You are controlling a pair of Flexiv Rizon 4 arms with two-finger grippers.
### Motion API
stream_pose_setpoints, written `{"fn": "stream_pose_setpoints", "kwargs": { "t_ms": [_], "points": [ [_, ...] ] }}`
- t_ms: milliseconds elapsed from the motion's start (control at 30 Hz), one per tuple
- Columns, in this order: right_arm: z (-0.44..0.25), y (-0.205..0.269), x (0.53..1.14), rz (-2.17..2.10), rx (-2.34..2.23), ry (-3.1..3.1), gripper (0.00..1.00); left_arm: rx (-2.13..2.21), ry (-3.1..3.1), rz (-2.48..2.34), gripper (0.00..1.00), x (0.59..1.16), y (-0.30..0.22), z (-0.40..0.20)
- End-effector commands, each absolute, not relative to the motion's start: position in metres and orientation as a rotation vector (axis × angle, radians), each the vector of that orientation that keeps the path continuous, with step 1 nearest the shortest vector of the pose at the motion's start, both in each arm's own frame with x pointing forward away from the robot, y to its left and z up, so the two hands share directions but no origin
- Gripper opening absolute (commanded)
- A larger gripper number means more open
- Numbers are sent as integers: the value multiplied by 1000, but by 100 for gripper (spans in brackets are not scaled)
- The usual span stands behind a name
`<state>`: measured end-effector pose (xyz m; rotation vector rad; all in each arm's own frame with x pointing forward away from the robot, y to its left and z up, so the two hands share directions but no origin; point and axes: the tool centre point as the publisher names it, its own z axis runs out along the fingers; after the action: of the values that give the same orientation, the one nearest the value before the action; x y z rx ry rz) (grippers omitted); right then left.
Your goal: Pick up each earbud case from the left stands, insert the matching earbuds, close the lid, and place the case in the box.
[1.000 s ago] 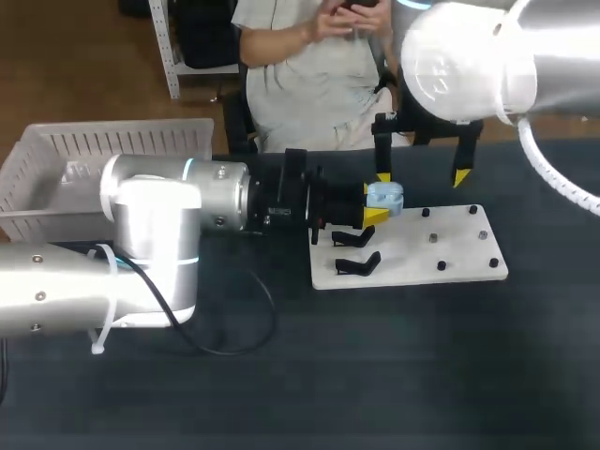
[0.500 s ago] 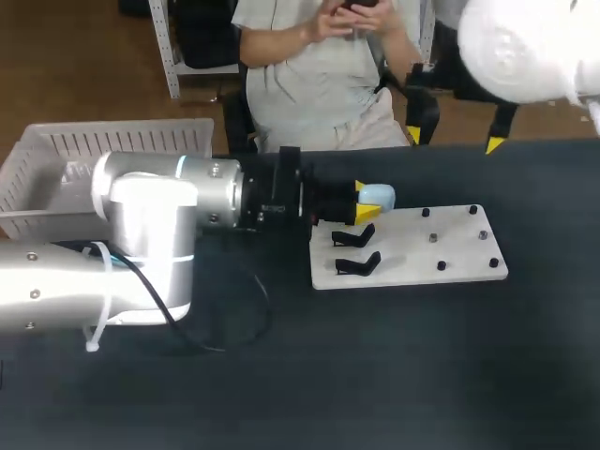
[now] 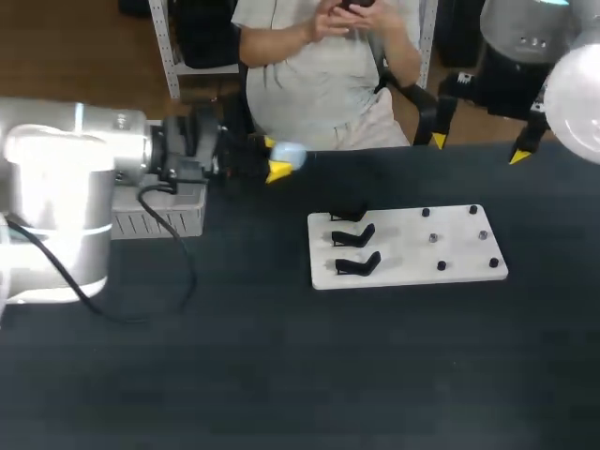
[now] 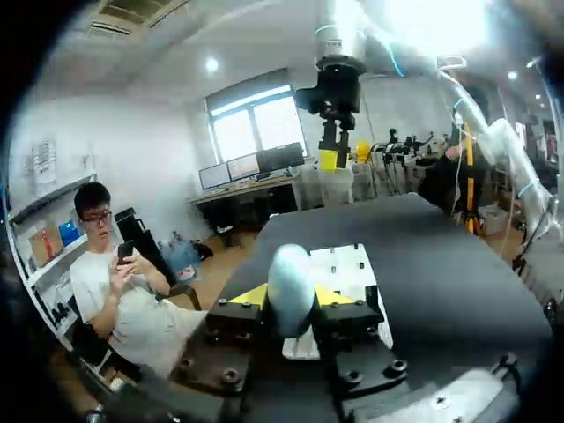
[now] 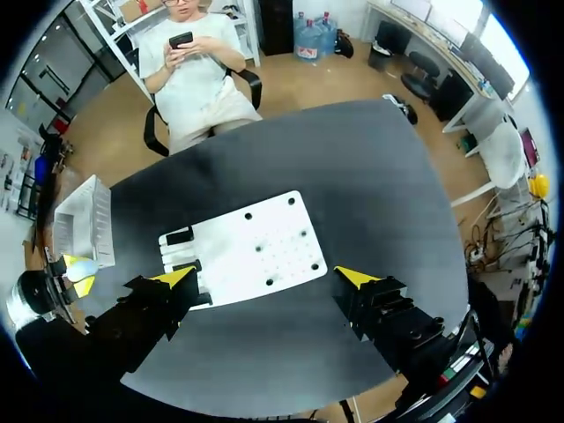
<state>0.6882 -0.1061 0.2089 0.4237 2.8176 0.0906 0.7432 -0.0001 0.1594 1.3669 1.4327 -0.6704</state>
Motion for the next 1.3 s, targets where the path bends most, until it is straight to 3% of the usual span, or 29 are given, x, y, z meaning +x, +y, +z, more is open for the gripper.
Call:
{"fn": "stream_pose_setpoints", "kwargs": {
  "t_ms": [33,467,933,967,1000,1033,1300],
  "points": [
    [208,-107,685,82,423,2764,100,1340,1550,-503,0,752,52,173],
    [208,-107,685,82,423,2764,100,1183,1833,-228,0,825,170,164],
    [208,-107,685,82,423,2764,100,1154,1954,-93,0,828,221,148],
    [208,-107,685,82,423,2764,100,1138,1958,-79,21,827,222,148],
    [208,-107,685,82,423,2764,100,1120,1953,-80,66,827,223,149],
    [208,-107,685,82,423,2764,100,1108,1948,-67,100,825,223,150],
    [208,-107,685,82,423,2764,100,1101,1854,-42,100,815,210,176]
  ]
}}
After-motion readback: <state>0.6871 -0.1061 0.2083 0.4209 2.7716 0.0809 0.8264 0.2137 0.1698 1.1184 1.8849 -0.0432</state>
